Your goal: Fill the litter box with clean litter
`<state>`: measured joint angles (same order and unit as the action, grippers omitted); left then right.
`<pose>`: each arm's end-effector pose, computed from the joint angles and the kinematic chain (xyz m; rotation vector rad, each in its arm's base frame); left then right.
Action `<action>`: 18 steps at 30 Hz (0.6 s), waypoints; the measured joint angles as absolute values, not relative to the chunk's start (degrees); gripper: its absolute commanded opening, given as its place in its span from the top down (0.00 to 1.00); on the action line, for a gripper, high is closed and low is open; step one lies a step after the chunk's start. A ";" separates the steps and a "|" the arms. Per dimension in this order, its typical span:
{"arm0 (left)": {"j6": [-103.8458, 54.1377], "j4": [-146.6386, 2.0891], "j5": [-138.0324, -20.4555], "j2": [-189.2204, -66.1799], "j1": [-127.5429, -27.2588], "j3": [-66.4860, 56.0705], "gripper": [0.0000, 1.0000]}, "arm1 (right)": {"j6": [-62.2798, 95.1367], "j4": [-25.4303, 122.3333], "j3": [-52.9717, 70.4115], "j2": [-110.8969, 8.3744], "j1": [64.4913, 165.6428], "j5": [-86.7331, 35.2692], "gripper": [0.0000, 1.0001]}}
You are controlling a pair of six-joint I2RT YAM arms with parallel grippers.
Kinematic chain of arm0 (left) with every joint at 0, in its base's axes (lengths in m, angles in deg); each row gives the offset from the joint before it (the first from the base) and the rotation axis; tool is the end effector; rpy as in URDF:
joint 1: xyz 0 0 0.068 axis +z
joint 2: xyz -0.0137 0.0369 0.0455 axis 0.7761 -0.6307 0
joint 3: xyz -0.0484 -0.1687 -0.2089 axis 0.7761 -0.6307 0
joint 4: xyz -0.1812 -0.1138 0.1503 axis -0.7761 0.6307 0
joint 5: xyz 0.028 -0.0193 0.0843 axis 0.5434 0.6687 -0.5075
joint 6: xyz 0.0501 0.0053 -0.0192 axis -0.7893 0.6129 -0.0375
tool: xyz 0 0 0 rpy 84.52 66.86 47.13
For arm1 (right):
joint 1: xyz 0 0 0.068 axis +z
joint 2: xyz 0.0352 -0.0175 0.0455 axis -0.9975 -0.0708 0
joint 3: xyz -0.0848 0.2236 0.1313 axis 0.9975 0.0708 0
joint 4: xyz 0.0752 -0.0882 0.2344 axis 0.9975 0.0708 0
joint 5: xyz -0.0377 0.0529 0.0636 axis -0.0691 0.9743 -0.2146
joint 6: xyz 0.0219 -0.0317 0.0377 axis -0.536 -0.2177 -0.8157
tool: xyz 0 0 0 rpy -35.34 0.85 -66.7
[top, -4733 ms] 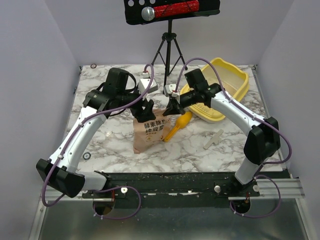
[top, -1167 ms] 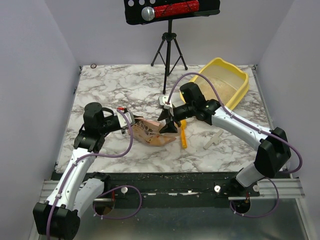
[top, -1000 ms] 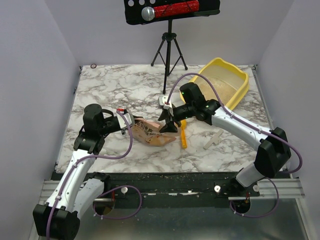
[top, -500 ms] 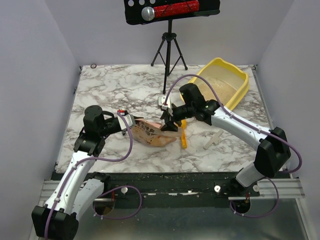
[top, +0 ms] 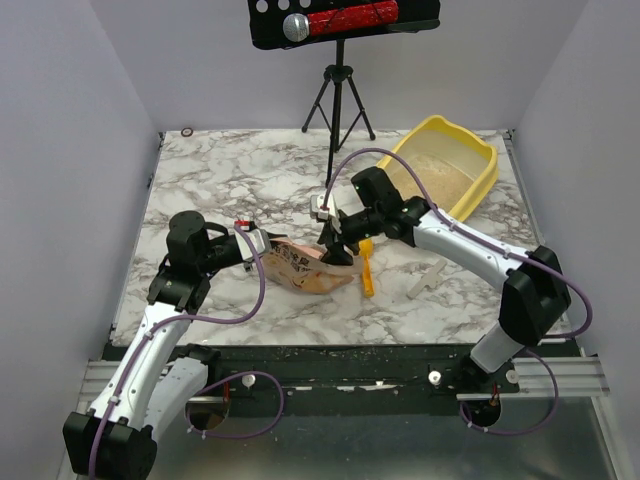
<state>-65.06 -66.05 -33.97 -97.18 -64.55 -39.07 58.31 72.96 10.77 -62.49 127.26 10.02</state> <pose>0.1650 -0.0695 0.3136 1.1912 1.2411 -0.6223 0.2497 0.2521 0.2863 -1.6680 1.5114 0.9332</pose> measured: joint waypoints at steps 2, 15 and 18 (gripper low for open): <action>-64.99 -66.09 -33.97 -97.18 -64.68 -39.16 1.00 | 58.29 72.96 10.77 -63.78 127.26 10.09 0.41; -64.31 -67.54 -37.38 -95.93 -65.25 -40.14 1.00 | 55.80 73.33 10.79 -64.20 128.13 -1.43 1.00; -63.72 -68.89 -38.58 -95.49 -65.29 -40.78 1.00 | 54.29 71.73 10.93 -62.08 128.59 -7.55 1.00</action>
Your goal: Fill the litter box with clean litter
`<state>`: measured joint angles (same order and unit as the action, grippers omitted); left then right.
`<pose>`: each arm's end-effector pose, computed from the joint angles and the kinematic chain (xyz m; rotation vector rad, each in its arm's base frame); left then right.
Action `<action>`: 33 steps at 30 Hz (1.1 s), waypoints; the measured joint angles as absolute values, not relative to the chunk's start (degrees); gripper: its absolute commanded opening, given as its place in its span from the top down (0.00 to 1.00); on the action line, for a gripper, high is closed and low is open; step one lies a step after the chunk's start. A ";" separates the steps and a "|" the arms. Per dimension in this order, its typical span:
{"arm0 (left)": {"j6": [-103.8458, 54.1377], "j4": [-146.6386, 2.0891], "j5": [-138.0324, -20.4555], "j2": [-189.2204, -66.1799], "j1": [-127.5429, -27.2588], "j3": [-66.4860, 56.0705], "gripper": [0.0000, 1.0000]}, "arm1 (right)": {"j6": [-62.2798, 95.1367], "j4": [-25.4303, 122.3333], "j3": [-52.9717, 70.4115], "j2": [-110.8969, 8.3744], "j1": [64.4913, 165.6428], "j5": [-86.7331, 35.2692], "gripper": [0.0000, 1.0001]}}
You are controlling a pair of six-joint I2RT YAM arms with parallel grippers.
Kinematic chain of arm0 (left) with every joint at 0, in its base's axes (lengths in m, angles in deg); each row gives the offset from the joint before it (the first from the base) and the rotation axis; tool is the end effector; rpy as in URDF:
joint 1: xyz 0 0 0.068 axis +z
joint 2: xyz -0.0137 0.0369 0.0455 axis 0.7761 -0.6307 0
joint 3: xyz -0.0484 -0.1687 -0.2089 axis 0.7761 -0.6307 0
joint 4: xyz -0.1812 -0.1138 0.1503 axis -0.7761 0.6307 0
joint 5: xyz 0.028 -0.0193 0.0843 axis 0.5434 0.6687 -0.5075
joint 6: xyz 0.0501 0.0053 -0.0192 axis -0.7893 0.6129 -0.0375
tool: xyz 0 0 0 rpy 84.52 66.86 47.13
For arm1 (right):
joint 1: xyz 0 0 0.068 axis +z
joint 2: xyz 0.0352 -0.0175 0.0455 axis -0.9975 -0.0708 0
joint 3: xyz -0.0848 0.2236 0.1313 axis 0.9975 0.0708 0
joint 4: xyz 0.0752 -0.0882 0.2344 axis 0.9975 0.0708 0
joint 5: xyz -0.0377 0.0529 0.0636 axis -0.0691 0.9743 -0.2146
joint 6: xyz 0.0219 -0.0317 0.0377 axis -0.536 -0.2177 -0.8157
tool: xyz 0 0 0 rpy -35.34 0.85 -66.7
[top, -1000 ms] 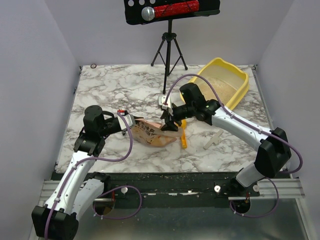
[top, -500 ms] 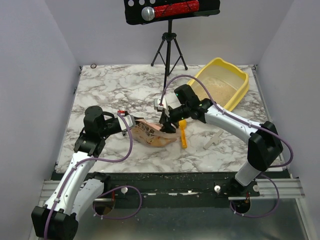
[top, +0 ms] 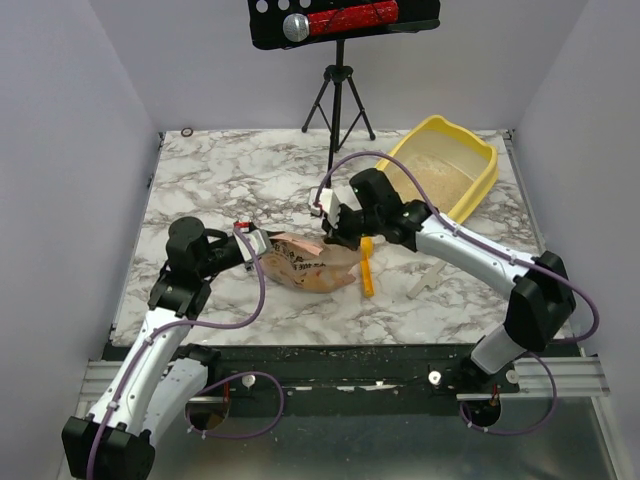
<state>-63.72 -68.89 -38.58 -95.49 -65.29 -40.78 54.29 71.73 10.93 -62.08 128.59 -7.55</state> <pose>0.1621 -0.0692 0.3122 1.1417 1.2478 -0.5569 0.2532 0.2543 0.2852 -1.5565 1.6909 0.6235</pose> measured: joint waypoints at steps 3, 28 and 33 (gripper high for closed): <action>-62.87 -70.95 -39.98 -94.42 -65.77 -42.07 1.00 | 52.37 69.59 12.06 -59.28 128.92 -12.99 1.00; -66.43 -76.56 -47.63 -95.60 -70.10 -44.84 1.00 | 37.50 61.72 20.32 -49.58 128.55 -29.36 0.46; -66.69 -76.72 -47.87 -95.60 -70.17 -44.84 1.00 | 36.52 67.17 15.36 -46.36 128.18 -29.03 0.54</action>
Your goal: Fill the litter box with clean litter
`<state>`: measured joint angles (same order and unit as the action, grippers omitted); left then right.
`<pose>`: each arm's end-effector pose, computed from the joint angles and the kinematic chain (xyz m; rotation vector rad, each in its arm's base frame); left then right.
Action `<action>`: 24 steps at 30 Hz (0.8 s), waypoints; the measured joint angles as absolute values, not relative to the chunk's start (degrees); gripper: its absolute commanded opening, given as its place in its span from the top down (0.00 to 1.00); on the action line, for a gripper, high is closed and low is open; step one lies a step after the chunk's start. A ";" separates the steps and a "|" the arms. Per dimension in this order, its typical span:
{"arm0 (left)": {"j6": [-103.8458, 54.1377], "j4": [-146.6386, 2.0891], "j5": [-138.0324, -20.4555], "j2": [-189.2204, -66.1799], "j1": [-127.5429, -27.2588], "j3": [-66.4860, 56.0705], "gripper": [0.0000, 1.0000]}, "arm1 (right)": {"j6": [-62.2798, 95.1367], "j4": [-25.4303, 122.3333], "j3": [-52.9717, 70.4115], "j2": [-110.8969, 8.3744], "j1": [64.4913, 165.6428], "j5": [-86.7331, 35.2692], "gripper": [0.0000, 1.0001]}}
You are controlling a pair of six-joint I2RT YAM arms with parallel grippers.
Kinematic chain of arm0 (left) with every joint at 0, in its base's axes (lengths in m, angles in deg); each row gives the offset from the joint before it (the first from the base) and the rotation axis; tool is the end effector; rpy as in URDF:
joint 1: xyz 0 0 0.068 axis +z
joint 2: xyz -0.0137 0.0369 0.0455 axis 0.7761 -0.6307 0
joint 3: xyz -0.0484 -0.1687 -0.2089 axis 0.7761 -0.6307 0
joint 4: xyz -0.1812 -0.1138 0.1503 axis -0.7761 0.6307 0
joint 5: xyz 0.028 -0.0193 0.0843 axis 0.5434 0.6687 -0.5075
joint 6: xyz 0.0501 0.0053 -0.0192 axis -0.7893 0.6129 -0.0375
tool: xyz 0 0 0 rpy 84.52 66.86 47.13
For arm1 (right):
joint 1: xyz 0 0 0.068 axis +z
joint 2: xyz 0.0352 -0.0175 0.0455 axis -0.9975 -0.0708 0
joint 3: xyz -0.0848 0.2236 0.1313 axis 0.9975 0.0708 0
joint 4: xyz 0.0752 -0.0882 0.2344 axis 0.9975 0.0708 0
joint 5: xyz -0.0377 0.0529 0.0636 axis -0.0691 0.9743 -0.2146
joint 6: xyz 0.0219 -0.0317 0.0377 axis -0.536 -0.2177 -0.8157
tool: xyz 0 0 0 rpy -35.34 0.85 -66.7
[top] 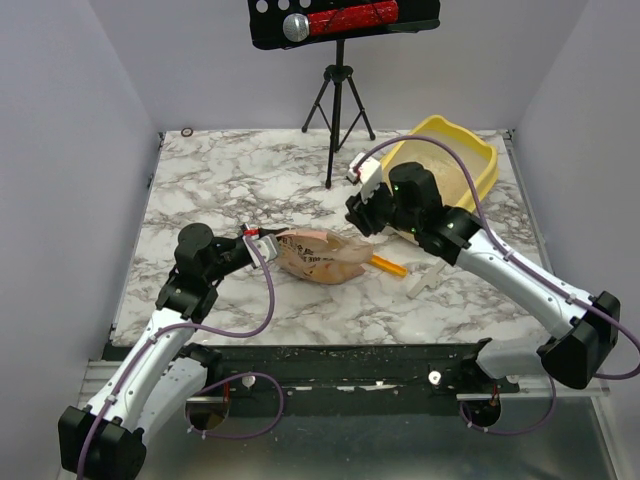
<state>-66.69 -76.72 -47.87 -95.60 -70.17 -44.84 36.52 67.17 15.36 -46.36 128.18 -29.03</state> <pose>0.1633 -0.0811 0.3002 1.1269 1.1970 -0.4205 0.2243 0.2074 0.3499 -0.9994 1.7952 0.3932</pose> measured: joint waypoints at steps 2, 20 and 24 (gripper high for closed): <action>-66.72 -76.76 -47.87 -95.60 -70.17 -44.82 1.00 | 35.95 68.96 13.11 -45.99 128.11 -28.09 0.65; -66.65 -76.94 -47.91 -95.60 -70.23 -44.84 1.00 | 32.06 77.99 9.31 -53.90 130.95 -15.40 1.00; -66.67 -76.94 -48.06 -95.58 -70.50 -44.84 1.00 | 32.28 78.20 8.15 -54.78 131.33 -13.43 1.00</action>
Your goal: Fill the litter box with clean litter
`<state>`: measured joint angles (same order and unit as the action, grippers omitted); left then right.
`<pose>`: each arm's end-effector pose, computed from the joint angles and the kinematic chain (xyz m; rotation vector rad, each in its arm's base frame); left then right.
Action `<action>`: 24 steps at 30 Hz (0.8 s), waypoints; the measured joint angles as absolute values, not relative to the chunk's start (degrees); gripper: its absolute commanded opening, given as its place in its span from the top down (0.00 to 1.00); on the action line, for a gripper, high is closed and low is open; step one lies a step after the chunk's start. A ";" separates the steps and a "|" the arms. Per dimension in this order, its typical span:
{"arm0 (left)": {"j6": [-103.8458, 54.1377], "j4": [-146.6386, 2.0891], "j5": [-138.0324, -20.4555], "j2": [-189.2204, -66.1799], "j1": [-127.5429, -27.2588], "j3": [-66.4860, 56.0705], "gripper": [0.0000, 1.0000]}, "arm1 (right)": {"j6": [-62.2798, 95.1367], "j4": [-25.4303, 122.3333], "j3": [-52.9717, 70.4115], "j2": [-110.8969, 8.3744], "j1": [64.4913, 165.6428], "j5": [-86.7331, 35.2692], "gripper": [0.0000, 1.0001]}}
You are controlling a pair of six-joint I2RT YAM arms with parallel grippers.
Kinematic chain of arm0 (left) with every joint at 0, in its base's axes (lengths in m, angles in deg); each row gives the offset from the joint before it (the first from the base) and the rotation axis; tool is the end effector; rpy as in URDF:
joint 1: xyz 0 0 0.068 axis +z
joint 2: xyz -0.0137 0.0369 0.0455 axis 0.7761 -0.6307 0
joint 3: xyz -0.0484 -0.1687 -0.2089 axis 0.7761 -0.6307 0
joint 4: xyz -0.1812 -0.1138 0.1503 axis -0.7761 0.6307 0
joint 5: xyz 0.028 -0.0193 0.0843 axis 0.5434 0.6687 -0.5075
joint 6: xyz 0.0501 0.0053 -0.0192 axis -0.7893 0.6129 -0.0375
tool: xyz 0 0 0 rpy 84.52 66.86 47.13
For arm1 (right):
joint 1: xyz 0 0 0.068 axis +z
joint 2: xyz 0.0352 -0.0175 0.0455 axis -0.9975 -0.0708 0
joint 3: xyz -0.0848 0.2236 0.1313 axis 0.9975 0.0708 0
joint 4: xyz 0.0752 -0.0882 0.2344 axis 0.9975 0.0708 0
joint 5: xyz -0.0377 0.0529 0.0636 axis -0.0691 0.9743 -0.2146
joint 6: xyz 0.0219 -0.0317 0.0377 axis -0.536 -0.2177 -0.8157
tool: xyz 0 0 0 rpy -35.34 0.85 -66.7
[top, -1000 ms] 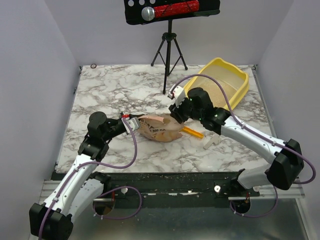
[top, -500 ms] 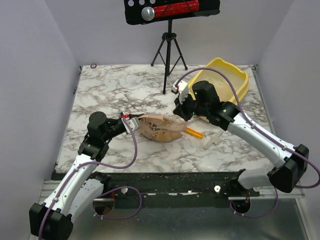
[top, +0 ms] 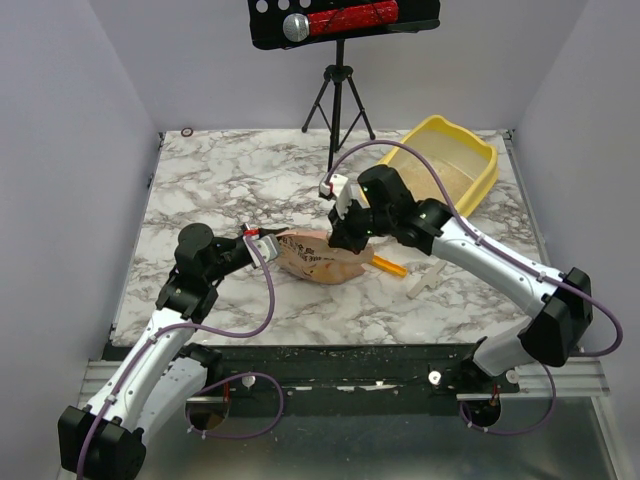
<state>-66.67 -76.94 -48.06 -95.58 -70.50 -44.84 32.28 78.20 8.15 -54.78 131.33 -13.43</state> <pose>0.1629 -0.0819 0.3007 1.1276 1.1920 -0.4209 0.2232 0.2436 0.3327 -1.2209 1.9511 0.7263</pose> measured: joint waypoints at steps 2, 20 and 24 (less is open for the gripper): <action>-66.67 -76.94 -48.09 -95.58 -70.52 -44.84 1.00 | 32.32 78.64 7.87 -55.00 131.39 -12.79 1.00; -66.65 -76.91 -48.04 -95.52 -70.71 -44.84 1.00 | 40.59 87.12 2.86 -65.01 131.39 -8.86 0.57; -66.65 -76.89 -47.98 -95.49 -70.91 -44.84 1.00 | 42.62 88.04 3.78 -64.18 131.39 -9.06 0.51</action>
